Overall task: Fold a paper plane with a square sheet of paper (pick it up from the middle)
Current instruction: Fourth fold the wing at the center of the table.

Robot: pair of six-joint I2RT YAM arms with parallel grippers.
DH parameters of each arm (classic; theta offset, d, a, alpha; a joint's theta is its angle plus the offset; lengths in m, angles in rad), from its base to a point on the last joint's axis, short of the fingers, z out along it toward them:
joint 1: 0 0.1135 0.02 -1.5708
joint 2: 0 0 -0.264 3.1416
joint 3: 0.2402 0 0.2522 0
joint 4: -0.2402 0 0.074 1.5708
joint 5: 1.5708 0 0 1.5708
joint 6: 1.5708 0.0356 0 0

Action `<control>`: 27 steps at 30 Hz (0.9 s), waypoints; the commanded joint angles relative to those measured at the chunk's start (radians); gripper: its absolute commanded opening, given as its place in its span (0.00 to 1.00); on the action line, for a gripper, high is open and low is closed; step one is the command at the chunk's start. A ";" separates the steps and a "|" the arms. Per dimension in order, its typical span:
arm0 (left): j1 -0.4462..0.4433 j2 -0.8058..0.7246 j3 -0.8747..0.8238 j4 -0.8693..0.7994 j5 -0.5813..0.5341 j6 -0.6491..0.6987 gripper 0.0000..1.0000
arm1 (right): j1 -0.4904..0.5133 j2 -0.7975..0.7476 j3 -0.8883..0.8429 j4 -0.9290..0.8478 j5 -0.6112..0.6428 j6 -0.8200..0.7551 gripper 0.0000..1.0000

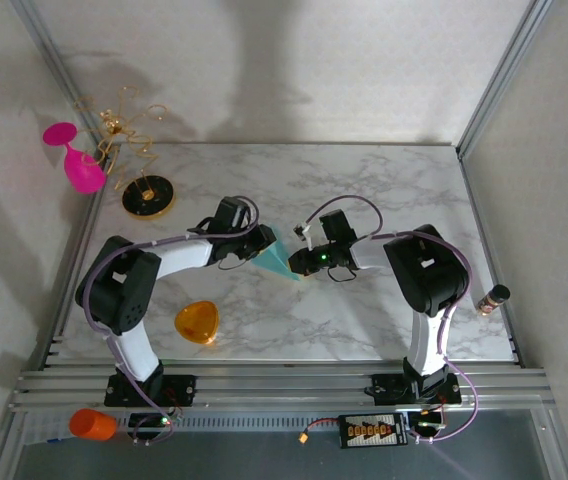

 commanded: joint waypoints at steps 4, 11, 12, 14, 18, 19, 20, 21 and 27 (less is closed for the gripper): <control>0.007 -0.001 -0.077 0.220 0.072 0.034 0.20 | 0.000 0.074 0.010 -0.083 -0.006 0.017 0.10; 0.007 0.027 -0.113 0.295 0.095 0.003 0.16 | -0.004 0.076 0.012 -0.083 -0.007 0.025 0.10; 0.007 0.029 -0.114 0.297 0.094 -0.001 0.16 | -0.004 0.076 0.012 -0.084 -0.007 0.026 0.10; 0.007 0.040 -0.107 0.293 0.094 0.001 0.16 | -0.004 0.076 0.015 -0.088 -0.003 0.025 0.10; 0.005 0.070 -0.086 0.271 0.091 -0.002 0.16 | -0.004 0.079 0.020 -0.092 -0.002 0.025 0.10; 0.004 0.076 -0.079 0.260 0.088 0.001 0.15 | -0.004 0.079 0.019 -0.092 -0.001 0.025 0.10; 0.004 0.080 -0.074 0.252 0.084 0.004 0.15 | -0.003 0.078 0.020 -0.093 0.000 0.026 0.10; 0.004 0.083 -0.069 0.245 0.081 0.007 0.15 | -0.004 0.077 0.021 -0.093 -0.002 0.026 0.10; 0.004 0.104 -0.055 0.246 0.084 0.006 0.15 | -0.004 0.079 0.021 -0.096 -0.002 0.024 0.10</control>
